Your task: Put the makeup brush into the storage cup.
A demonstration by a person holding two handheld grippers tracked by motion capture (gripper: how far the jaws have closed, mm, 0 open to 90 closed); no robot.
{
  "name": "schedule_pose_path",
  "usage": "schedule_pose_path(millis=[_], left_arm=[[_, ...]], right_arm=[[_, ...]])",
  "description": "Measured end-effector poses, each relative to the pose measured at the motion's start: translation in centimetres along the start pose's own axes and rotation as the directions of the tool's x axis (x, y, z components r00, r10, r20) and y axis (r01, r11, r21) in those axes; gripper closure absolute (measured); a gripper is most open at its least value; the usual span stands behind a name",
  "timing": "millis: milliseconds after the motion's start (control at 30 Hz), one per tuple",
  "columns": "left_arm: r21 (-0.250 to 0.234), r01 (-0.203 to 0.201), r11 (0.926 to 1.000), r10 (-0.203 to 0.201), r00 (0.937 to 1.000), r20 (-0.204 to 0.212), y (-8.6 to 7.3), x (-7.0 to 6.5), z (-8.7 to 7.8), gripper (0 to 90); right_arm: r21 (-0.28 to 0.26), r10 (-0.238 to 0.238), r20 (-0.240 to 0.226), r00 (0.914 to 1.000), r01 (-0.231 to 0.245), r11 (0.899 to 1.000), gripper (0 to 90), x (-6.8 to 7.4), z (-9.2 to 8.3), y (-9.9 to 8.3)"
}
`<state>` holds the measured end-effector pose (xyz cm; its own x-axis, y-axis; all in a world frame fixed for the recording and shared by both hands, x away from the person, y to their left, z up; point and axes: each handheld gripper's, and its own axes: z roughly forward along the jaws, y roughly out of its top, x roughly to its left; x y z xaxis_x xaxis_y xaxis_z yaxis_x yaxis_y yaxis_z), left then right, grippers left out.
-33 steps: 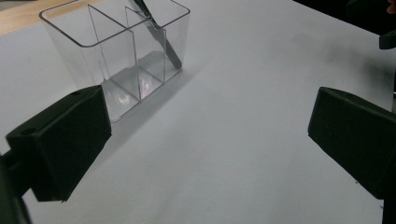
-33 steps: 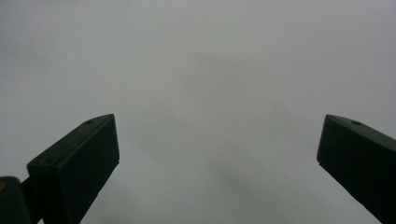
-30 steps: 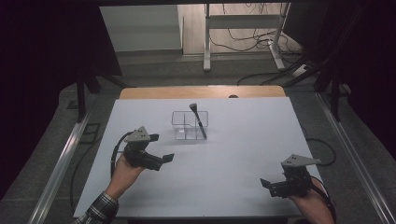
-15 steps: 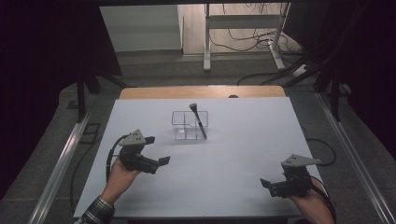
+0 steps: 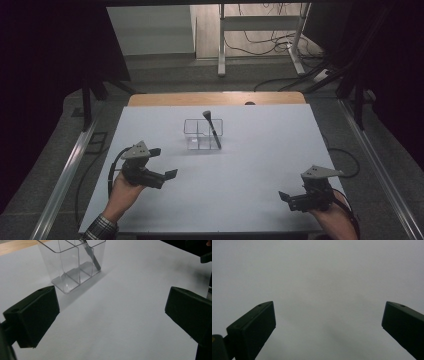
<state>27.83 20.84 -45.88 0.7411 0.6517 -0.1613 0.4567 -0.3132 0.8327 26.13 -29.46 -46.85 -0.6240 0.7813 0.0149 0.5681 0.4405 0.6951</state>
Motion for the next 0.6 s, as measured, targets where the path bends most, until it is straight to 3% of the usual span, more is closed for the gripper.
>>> schedule_pose_path(millis=[600], left_arm=[[-0.003, 0.025, 0.9997, -0.025, 0.9992, -0.031, -1.4, 0.2, -1.9, 0.0]], right_arm=[[-0.005, -0.001, 0.003, 1.0000, 0.001, 1.000, 0.0, 0.0, 0.0, 0.0]])
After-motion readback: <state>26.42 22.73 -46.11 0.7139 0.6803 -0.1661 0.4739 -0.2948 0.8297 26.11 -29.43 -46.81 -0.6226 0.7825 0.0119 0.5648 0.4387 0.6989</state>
